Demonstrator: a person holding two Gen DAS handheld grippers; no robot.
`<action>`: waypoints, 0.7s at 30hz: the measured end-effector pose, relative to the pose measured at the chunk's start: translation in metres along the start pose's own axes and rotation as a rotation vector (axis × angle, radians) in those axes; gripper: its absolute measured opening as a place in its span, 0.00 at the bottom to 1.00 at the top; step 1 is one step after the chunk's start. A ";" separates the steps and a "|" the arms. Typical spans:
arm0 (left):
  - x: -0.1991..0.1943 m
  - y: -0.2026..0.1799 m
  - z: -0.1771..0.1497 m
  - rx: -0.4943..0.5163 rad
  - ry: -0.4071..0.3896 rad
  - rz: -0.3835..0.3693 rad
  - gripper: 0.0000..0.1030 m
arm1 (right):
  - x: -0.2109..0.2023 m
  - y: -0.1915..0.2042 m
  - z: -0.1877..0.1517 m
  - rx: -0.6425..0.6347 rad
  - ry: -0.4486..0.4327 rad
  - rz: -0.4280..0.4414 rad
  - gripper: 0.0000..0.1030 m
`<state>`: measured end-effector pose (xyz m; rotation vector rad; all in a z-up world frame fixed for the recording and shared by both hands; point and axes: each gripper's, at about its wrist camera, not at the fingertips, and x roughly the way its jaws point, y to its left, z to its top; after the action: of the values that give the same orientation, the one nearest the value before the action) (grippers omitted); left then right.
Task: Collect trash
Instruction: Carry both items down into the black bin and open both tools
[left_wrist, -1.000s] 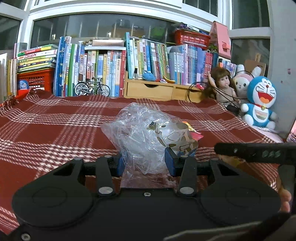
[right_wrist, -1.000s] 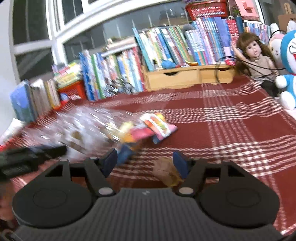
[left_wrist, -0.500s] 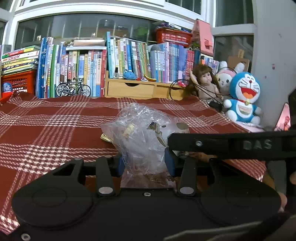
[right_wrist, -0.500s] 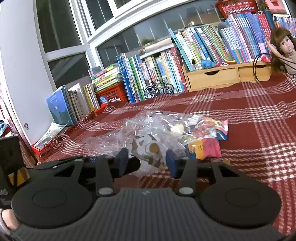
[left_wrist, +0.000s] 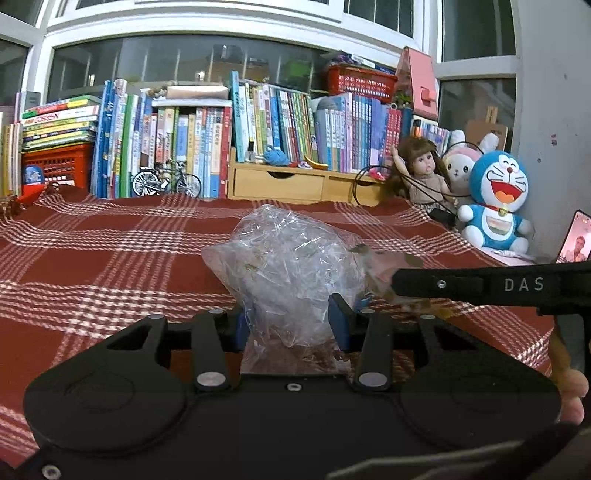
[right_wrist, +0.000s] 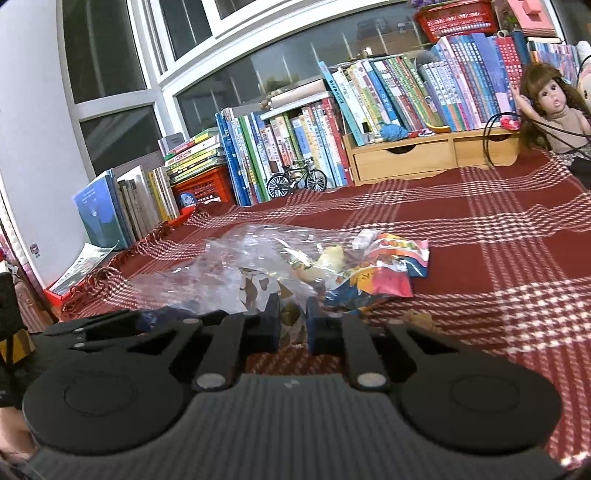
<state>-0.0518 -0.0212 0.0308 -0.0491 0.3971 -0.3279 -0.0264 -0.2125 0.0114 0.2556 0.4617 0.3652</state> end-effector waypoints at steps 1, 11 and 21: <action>-0.004 0.001 0.000 -0.003 -0.008 0.003 0.39 | -0.003 0.000 -0.001 -0.003 -0.002 -0.006 0.16; -0.076 0.007 -0.015 -0.124 -0.036 0.036 0.39 | -0.040 -0.001 -0.025 0.013 0.025 -0.027 0.17; -0.177 0.004 -0.066 -0.135 0.011 0.043 0.39 | -0.093 0.012 -0.092 0.046 0.139 -0.019 0.17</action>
<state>-0.2302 0.0411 0.0358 -0.1701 0.4303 -0.2588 -0.1508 -0.2242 -0.0282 0.2712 0.6090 0.3552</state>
